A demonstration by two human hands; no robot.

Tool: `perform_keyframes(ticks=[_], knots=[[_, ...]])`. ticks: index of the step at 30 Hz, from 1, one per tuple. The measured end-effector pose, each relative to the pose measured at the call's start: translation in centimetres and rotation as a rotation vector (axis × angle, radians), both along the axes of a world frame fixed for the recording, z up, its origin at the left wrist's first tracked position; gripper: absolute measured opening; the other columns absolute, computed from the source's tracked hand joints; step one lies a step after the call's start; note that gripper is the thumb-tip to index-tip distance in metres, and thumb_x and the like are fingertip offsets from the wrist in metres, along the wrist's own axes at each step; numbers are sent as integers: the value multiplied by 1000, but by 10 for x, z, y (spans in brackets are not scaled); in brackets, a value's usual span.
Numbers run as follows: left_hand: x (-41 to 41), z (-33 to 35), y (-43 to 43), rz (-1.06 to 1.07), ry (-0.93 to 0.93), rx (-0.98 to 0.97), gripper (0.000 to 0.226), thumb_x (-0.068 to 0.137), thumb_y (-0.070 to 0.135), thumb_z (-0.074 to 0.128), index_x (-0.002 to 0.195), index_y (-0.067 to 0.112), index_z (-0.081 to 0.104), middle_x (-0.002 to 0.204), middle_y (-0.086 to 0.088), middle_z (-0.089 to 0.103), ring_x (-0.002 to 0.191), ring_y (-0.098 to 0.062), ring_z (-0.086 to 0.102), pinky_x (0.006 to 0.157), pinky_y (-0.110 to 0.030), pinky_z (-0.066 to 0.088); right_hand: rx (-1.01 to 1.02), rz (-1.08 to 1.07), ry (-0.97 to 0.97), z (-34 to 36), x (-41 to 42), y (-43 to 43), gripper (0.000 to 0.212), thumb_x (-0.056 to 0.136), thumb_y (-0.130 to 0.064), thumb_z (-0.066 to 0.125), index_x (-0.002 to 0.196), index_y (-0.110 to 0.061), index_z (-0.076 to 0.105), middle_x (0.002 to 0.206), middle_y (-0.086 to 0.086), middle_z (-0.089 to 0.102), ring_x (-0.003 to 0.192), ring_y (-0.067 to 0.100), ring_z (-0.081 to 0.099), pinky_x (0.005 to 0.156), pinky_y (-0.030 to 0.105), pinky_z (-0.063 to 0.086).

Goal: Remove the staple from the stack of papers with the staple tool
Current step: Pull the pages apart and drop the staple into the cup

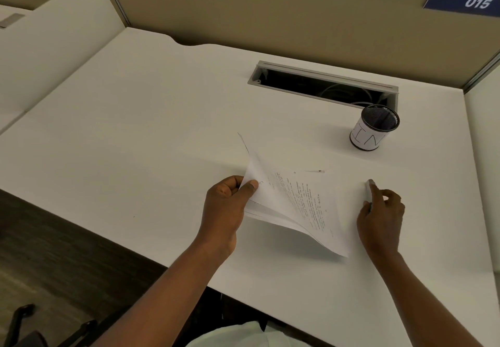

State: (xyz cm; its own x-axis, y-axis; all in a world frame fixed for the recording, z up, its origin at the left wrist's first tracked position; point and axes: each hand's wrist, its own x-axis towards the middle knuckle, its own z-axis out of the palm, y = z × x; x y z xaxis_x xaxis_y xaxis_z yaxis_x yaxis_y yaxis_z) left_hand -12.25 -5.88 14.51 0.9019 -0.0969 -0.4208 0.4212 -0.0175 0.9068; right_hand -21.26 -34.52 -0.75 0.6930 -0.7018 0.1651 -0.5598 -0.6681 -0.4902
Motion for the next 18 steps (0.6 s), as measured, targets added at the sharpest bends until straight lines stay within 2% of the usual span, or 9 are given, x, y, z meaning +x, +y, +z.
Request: perform_keyframes(ticks=[3, 6, 8, 10, 12, 14, 16, 18], knots=[[2, -1, 3, -7, 0, 8, 14, 93, 14, 68, 84, 19, 78, 87, 5, 80, 83, -14, 70, 81, -31, 56, -11, -4, 51, 1, 7, -4, 56, 91, -2, 62, 146, -8, 51, 131, 31, 52, 107, 52, 53, 96, 56, 46], [4, -2, 5, -21, -11, 22, 11, 92, 16, 68, 87, 19, 78, 86, 8, 80, 77, -4, 70, 76, -26, 55, 28, -50, 115, 18, 16, 5, 60, 91, -15, 69, 147, -7, 50, 141, 30, 49, 122, 51, 49, 104, 56, 40], [5, -3, 6, -32, -31, 45, 11, 93, 17, 68, 88, 19, 78, 85, 9, 79, 73, 0, 69, 70, -21, 53, 40, -35, 54, 40, 25, 18, 55, 91, -21, 71, 141, -4, 55, 140, 27, 54, 125, 48, 51, 106, 54, 41], [8, -3, 9, -49, -68, 74, 11, 93, 18, 68, 87, 20, 77, 82, 11, 79, 70, 2, 68, 62, -15, 51, 129, 96, -115, 73, 37, 42, 38, 93, -23, 71, 127, -7, 66, 124, 16, 67, 111, 33, 65, 97, 45, 50], [10, -3, 11, -83, -126, 100, 13, 93, 18, 68, 85, 22, 77, 79, 12, 78, 67, 3, 68, 58, -10, 49, 279, 300, -252, 112, 45, 75, 21, 94, -26, 70, 112, -16, 73, 105, -2, 74, 88, 8, 70, 78, 27, 57], [11, -3, 13, -126, -203, 166, 14, 93, 20, 68, 81, 25, 75, 75, 12, 77, 65, 3, 67, 57, -9, 49, 369, 506, -263, 145, 50, 107, 15, 93, -30, 71, 105, -24, 75, 98, -15, 73, 84, 2, 69, 68, 13, 52], [14, -3, 14, -169, -279, 257, 15, 93, 25, 69, 79, 27, 72, 71, 14, 73, 65, 4, 64, 57, -7, 47, 375, 628, -195, 163, 53, 129, 15, 92, -33, 72, 105, -27, 75, 94, -17, 72, 86, 2, 66, 68, 7, 45], [18, -1, 17, -201, -329, 294, 16, 93, 27, 68, 77, 29, 70, 68, 20, 71, 67, 5, 64, 57, -5, 46, 325, 664, -125, 170, 57, 142, 15, 91, -35, 73, 105, -27, 75, 93, -16, 70, 84, 4, 64, 69, 6, 42]])
